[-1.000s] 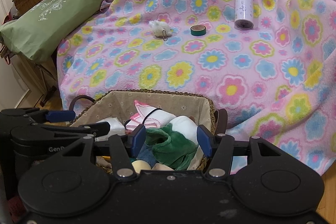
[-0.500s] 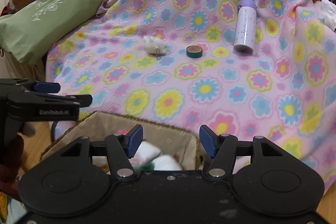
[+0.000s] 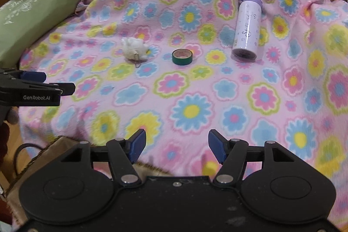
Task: Organize soft objects
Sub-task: 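Move both open tools away from the basket back over the blanket, then reach the right tool to the green tape roll and close on it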
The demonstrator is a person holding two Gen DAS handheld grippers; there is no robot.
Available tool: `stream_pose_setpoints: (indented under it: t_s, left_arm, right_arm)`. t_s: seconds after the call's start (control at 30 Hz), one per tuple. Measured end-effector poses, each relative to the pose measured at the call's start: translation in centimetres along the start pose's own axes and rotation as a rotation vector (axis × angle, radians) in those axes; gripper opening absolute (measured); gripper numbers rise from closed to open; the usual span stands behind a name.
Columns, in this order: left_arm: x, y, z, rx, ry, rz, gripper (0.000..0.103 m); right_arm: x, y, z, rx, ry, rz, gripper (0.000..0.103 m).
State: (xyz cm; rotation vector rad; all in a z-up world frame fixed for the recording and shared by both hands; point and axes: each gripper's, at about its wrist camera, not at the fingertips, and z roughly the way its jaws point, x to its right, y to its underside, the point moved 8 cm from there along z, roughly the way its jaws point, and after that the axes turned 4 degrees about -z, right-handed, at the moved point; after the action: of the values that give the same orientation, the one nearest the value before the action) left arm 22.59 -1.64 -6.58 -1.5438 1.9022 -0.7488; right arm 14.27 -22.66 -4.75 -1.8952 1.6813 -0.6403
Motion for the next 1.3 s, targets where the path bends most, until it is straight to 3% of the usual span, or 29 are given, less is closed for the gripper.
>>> stream_pose_setpoints:
  t_s: [0.27, 0.77, 0.8, 0.87, 1.07, 1.3]
  left_arm:
    - [0.2, -2.1, 5.0, 0.009, -0.014, 0.041, 0.077]
    - [1.4, -4.1, 13.4, 0.022, 0.047, 0.07, 0.077]
    - [1.3, -4.1, 13.8, 0.02, 0.052, 0.064, 0.079]
    - [1.0, -4.3, 14.4, 0.04, 0.045, 0.045, 0.095]
    - [-0.1, -4.3, 15.5, -0.006, 0.101, -0.056, 0.101]
    - [0.1, -4.3, 15.5, -0.017, 0.093, -0.056, 0.101]
  right_arm:
    - [0.5, -2.5, 4.5, 0.003, 0.012, -0.05, 0.064]
    - [1.7, -7.2, 11.1, 0.066, 0.034, -0.049, 0.068]
    - [1.8, -7.5, 11.6, 0.067, 0.035, -0.046, 0.068]
    - [1.9, -8.0, 12.6, 0.069, 0.033, -0.043, 0.068]
    - [1.9, -9.3, 16.1, 0.08, 0.046, -0.051, 0.068]
    - [1.4, -10.8, 20.2, 0.072, 0.054, -0.03, 0.071]
